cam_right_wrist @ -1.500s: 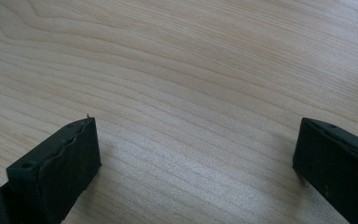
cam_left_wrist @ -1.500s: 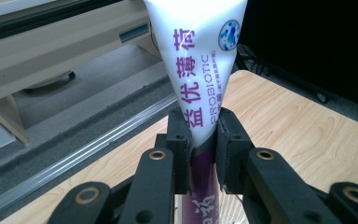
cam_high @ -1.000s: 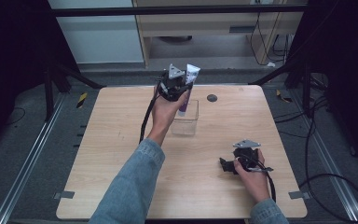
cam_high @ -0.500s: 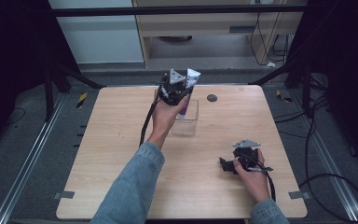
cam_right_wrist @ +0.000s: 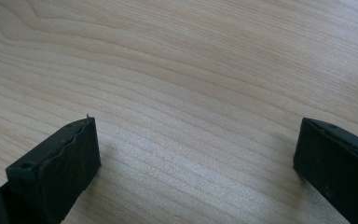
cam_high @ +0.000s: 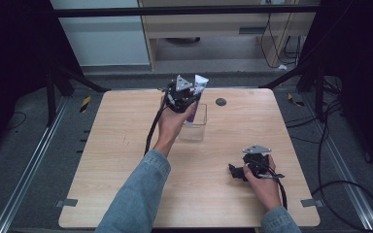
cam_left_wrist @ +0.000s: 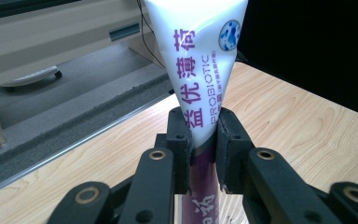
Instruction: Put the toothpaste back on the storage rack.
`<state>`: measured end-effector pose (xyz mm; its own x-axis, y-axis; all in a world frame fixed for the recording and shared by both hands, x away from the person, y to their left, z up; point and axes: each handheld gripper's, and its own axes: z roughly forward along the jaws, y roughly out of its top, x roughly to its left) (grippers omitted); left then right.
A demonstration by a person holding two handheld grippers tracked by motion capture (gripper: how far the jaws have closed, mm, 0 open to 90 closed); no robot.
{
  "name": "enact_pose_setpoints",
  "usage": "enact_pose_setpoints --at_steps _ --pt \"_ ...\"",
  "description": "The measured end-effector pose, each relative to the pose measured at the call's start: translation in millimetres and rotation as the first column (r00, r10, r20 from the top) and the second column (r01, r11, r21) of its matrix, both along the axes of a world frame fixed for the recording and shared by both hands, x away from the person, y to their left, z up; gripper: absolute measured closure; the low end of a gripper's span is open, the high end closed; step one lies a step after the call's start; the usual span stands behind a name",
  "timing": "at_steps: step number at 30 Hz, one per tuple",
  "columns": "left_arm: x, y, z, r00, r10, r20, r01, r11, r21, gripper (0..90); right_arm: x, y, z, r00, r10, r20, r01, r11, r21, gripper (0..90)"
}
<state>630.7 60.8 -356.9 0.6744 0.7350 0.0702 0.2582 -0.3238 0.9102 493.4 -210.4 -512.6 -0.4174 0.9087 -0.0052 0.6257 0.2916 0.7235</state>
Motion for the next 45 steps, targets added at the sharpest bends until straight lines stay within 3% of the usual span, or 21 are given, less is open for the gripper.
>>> enact_pose_setpoints --at_steps 13,45 --pt "0.9 2.2 -12.3 0.9996 0.007 -0.027 -0.008 0.9997 -0.025 77.2 -0.1 0.0 0.1 1.0 0.0 -0.001 0.0 1.0 -0.001 0.6" --pt "-2.7 7.5 -26.8 0.999 0.008 -0.043 -0.008 1.0 0.004 77.0 0.2 0.5 0.1 1.0 -0.003 -0.003 0.003 1.0 0.001 0.5"
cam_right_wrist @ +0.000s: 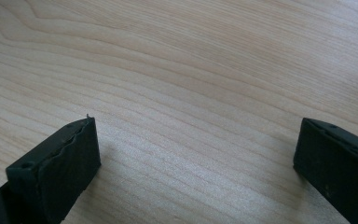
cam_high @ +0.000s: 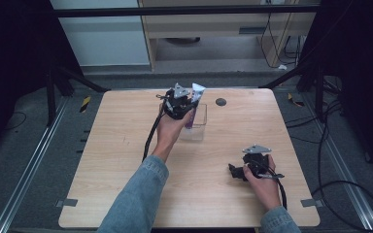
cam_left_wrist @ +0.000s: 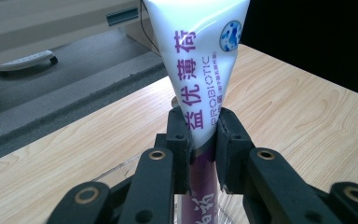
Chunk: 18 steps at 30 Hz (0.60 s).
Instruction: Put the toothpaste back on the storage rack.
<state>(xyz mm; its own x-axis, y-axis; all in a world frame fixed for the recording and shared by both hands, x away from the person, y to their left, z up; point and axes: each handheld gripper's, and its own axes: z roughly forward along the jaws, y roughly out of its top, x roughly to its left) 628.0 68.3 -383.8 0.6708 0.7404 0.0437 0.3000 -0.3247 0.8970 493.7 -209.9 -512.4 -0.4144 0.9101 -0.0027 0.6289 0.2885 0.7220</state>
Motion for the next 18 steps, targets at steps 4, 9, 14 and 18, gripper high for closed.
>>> enact_pose_setpoints --at_steps 4,9,14,18 --pt "0.5 -0.4 -3.2 1.0 -0.001 -0.009 0.002 0.9999 0.014 76.9 0.0 0.0 0.0 1.0 0.0 0.0 0.0 1.0 0.0 0.6" --pt "1.8 0.0 -6.3 0.9998 0.003 -0.018 -0.003 0.9999 0.011 76.8 0.0 0.0 0.0 1.0 0.0 0.0 0.0 1.0 0.0 0.6" --pt "2.5 -1.0 -8.3 0.9996 0.005 -0.026 -0.004 0.9997 0.023 76.8 0.0 0.0 0.0 1.0 0.0 0.0 0.0 1.0 0.001 0.6" --pt "2.6 -2.9 -9.9 0.9996 0.006 -0.029 -0.005 0.9995 0.032 76.8 0.0 0.0 0.0 1.0 0.0 0.0 0.0 1.0 0.001 0.6"
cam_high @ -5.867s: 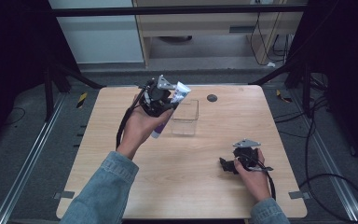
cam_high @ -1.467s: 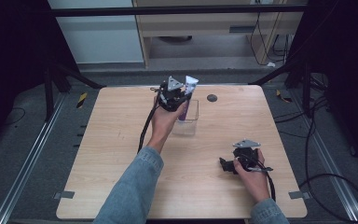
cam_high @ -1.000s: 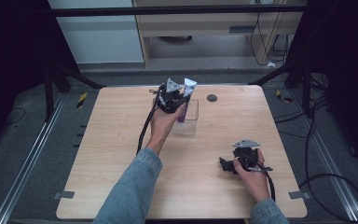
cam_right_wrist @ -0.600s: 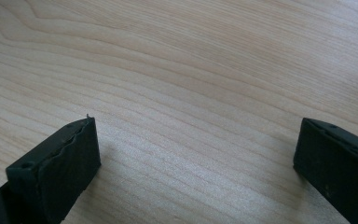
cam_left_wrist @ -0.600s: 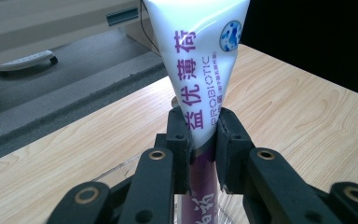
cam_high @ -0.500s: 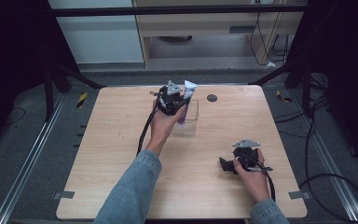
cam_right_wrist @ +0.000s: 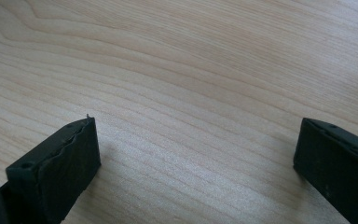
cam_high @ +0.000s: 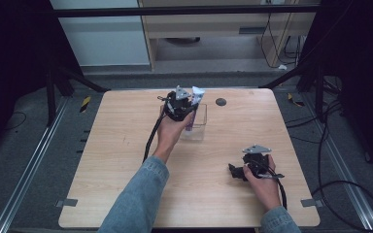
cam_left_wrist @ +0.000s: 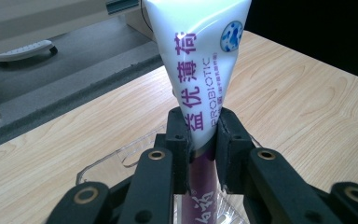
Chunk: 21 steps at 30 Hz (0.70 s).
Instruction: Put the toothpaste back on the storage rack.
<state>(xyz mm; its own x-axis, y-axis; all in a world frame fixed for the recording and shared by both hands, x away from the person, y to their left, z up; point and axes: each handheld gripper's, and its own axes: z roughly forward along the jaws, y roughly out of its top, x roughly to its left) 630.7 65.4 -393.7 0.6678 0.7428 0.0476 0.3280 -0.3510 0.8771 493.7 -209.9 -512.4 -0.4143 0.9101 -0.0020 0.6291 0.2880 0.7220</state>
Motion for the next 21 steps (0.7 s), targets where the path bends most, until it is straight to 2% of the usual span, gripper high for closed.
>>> enact_pose_setpoints --at_steps 21 --pt "1.5 -2.0 -5.2 0.9998 0.002 -0.021 -0.001 0.9993 0.039 76.6 0.0 0.0 0.0 1.0 0.0 0.0 0.0 1.0 0.0 0.6"
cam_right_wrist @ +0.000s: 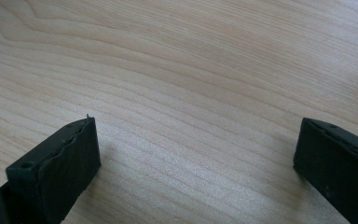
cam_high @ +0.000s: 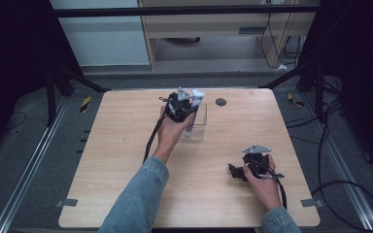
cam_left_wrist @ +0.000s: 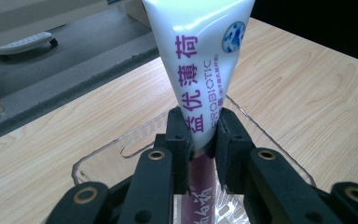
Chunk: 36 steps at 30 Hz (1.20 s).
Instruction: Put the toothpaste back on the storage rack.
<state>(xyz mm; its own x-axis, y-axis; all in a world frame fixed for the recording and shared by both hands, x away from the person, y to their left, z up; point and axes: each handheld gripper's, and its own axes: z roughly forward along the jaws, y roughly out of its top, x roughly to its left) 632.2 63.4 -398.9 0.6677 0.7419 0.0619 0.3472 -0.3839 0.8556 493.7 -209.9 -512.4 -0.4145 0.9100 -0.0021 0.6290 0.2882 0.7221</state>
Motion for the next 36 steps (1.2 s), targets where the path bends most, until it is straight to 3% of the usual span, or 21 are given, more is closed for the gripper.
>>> enact_pose_setpoints --at_steps 23,36 --pt "0.3 -6.8 -2.0 0.9997 0.016 -0.017 -0.016 0.9997 0.019 76.4 0.0 0.0 0.0 1.0 0.0 0.0 0.0 1.0 0.0 0.5" --pt "6.5 -19.9 0.4 0.9987 0.029 -0.041 -0.026 0.9979 0.059 76.1 0.2 -0.2 -0.1 1.0 0.002 0.002 -0.002 1.0 -0.002 0.5"
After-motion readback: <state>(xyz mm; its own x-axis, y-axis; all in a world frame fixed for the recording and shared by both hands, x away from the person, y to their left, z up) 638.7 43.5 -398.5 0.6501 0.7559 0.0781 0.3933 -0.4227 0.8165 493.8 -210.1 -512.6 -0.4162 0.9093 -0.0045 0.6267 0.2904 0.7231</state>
